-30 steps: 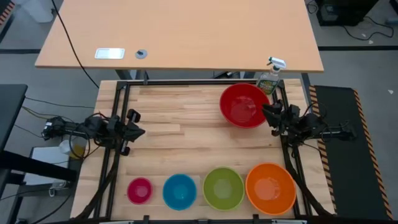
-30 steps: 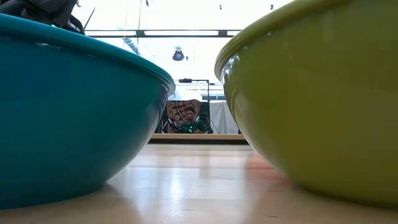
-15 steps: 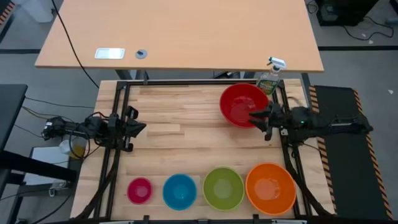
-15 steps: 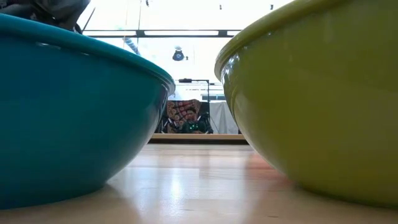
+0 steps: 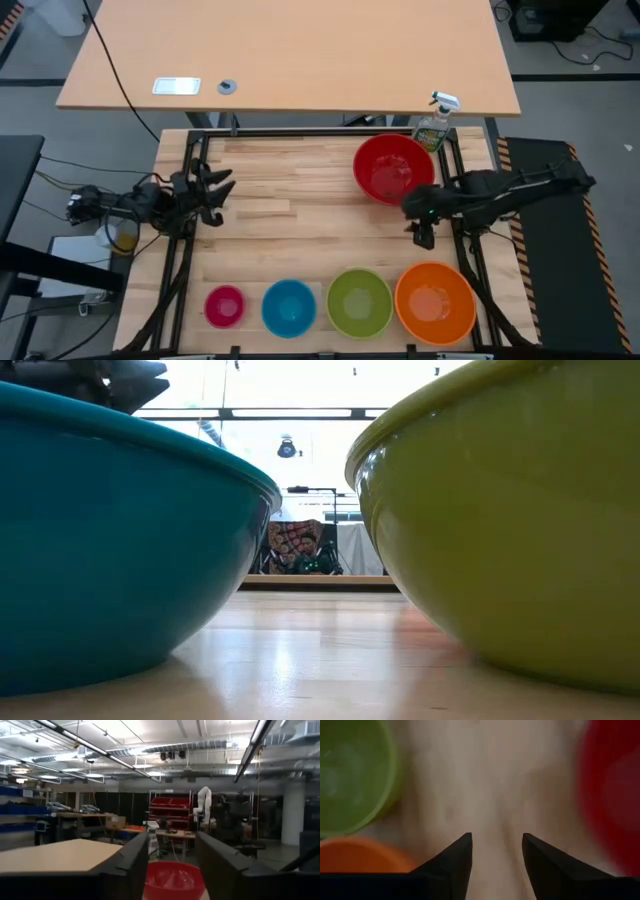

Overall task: Nest bowls inside each other
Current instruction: Stack the orange bowl on top of the red bowl

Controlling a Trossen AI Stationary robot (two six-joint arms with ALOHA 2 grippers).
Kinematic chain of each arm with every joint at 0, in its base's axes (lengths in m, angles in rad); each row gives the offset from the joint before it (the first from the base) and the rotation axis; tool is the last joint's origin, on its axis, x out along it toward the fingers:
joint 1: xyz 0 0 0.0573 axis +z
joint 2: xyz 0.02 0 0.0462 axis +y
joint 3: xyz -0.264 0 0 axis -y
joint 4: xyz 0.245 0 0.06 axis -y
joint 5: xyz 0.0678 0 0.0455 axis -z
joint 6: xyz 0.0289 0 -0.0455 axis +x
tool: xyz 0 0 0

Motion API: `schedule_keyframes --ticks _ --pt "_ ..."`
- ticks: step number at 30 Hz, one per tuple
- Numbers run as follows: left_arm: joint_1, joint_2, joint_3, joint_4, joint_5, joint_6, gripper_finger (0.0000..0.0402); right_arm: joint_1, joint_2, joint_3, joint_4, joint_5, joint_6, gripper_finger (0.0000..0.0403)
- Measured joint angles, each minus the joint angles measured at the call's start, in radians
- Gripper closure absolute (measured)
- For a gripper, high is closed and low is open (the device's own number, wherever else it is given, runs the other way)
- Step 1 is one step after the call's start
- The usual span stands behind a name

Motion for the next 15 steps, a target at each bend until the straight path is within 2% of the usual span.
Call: schedule_keyframes --ticks 4,9,12,15 --pt "0.0 0.031 0.009 0.003 0.0 0.024 0.0208 0.041 0.096 0.034 -0.045 -0.124 0.067 0.0185" --pt "0.0 0.05 0.009 0.022 -0.002 0.036 0.0207 0.109 0.187 0.057 -0.085 -0.171 0.092 0.0148" --pt "0.001 0.051 0.01 0.041 -0.003 0.05 0.0208 0.15 0.232 0.057 -0.091 -0.237 0.101 0.0142" --pt "0.001 0.051 0.011 0.054 -0.003 0.051 0.0209 0.189 0.267 0.057 -0.116 -0.253 0.125 0.0148"
